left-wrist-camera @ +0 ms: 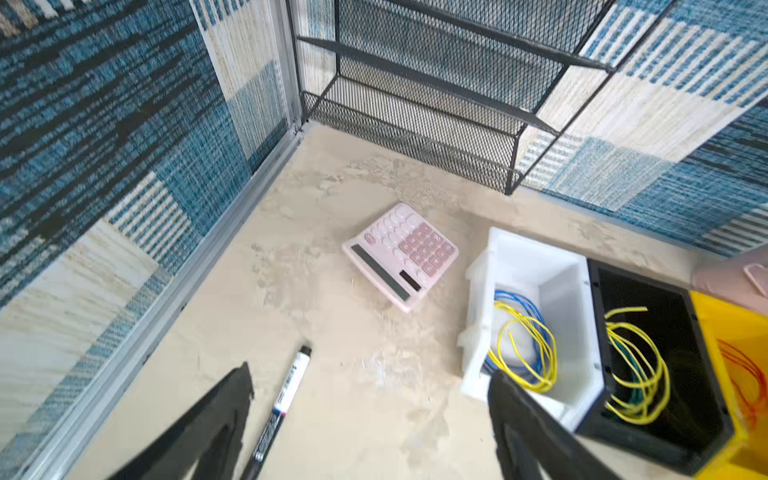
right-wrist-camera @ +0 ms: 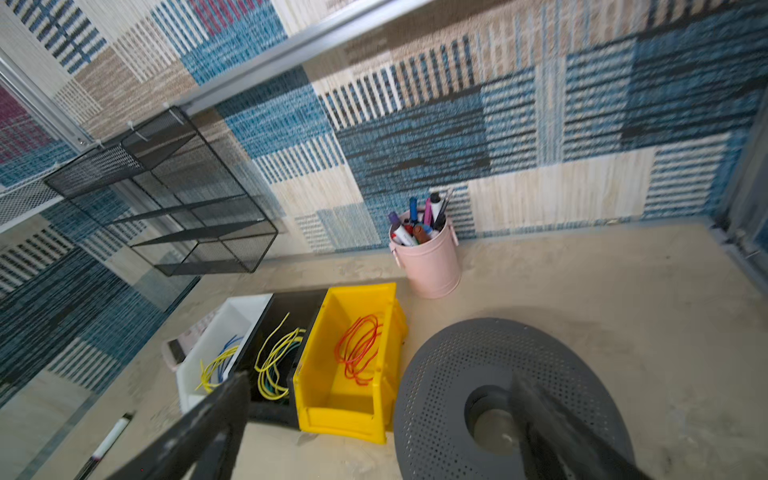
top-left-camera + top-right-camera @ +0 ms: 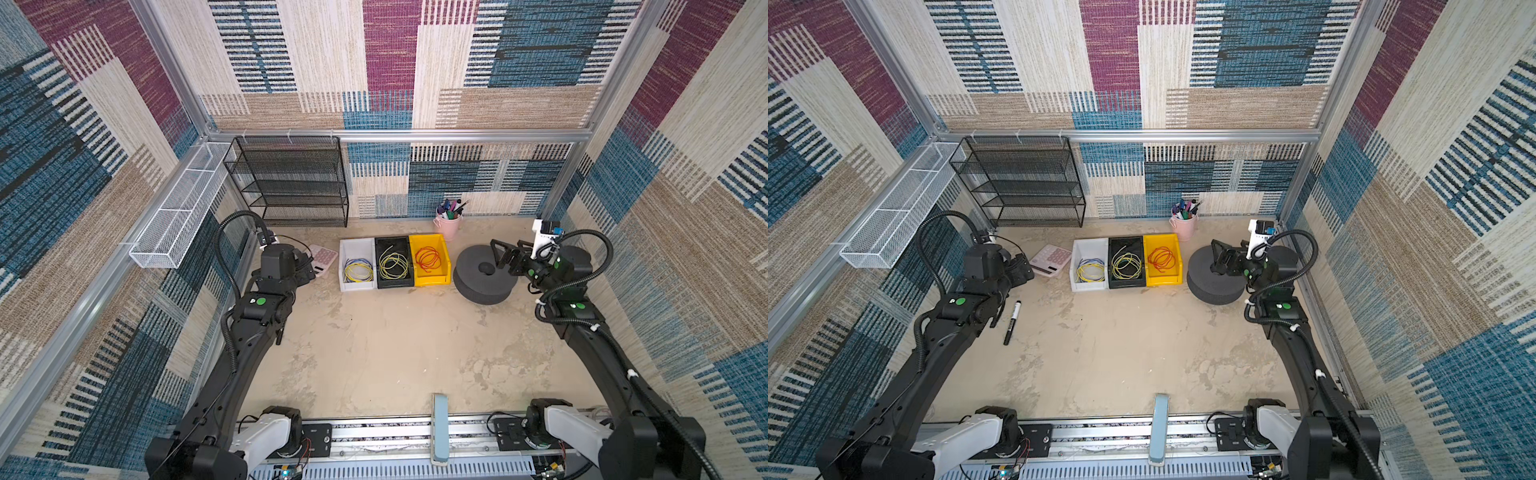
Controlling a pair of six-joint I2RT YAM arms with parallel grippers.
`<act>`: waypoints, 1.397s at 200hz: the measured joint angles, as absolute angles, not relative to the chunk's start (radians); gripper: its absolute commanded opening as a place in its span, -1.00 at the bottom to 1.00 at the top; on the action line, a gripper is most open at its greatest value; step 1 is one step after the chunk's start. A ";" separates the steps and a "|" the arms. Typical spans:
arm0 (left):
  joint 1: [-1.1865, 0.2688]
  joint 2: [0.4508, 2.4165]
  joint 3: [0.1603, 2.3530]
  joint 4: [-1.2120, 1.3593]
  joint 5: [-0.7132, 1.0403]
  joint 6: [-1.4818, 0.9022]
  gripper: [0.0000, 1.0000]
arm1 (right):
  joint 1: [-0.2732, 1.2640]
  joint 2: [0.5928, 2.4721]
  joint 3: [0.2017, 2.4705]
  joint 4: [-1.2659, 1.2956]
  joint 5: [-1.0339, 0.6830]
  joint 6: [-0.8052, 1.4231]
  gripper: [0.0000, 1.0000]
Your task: Wrap the cables
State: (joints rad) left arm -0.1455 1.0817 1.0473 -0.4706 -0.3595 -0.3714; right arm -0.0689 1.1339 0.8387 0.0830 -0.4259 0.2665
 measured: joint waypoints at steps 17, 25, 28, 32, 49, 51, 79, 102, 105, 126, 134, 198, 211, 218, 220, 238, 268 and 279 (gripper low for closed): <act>-0.155 1.061 1.060 -0.530 -0.334 -0.393 0.99 | -0.170 1.239 0.880 0.056 -0.538 0.299 0.95; -0.163 1.058 1.067 -0.556 -0.322 -0.402 0.98 | -0.228 1.290 0.883 0.049 -0.599 0.321 0.91; -0.165 1.058 1.069 -0.563 -0.316 -0.405 0.98 | -0.248 1.306 0.884 0.046 -0.622 0.327 0.91; -0.168 1.058 1.071 -0.572 -0.307 -0.411 0.97 | -0.280 1.334 0.886 0.039 -0.656 0.336 0.89; -0.175 1.056 1.073 -0.603 -0.283 -0.429 0.94 | -0.392 1.420 0.887 0.026 -0.751 0.376 0.87; -0.175 1.056 1.073 -0.605 -0.281 -0.432 0.94 | -0.405 1.427 0.885 0.026 -0.760 0.382 0.86; -0.182 1.069 1.081 -0.627 -0.228 -0.454 0.88 | -0.474 1.480 0.836 0.073 -0.839 0.437 0.78; -0.183 1.095 1.095 -0.635 -0.181 -0.469 0.85 | -0.479 1.533 0.794 0.120 -0.881 0.448 0.57; -0.184 1.099 1.098 -0.636 -0.173 -0.471 0.84 | -0.479 1.544 0.790 0.126 -0.886 0.448 0.55; -0.186 1.117 1.114 -0.640 -0.142 -0.477 0.81 | -0.480 1.604 0.764 0.164 -0.908 0.451 0.53; -0.190 1.121 1.119 -0.641 -0.126 -0.480 0.81 | -0.480 1.624 0.759 0.179 -0.914 0.451 0.52; -0.219 1.156 1.171 -0.645 -0.098 -0.499 0.77 | -0.480 1.803 0.731 0.377 -0.994 0.528 0.27; -0.224 1.173 1.184 -0.648 -0.099 -0.502 0.76 | -0.479 1.824 0.732 0.411 -1.003 0.548 0.22; -0.228 1.182 1.191 -0.647 -0.097 -0.503 0.76 | -0.477 1.833 0.732 0.434 -1.006 0.561 0.17; -0.229 1.184 1.192 -0.647 -0.098 -0.503 0.76 | -0.476 1.835 0.732 0.440 -1.009 0.564 0.17; -0.236 1.202 1.209 -0.648 -0.089 -0.505 0.75 | -0.466 1.851 0.739 0.478 -1.018 0.588 0.07; -0.244 1.212 1.224 -0.648 -0.076 -0.505 0.74 | -0.445 1.885 0.756 0.529 -1.034 0.616 -0.06; -0.244 1.212 1.225 -0.647 -0.076 -0.506 0.75 | -0.439 1.905 0.760 0.548 -1.040 0.630 -0.14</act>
State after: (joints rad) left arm -0.2443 1.2118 1.2247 -0.6472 -0.0757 -0.5056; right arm -0.4393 1.9049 0.7597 0.5480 -1.0401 0.6300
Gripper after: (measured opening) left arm 0.872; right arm 0.470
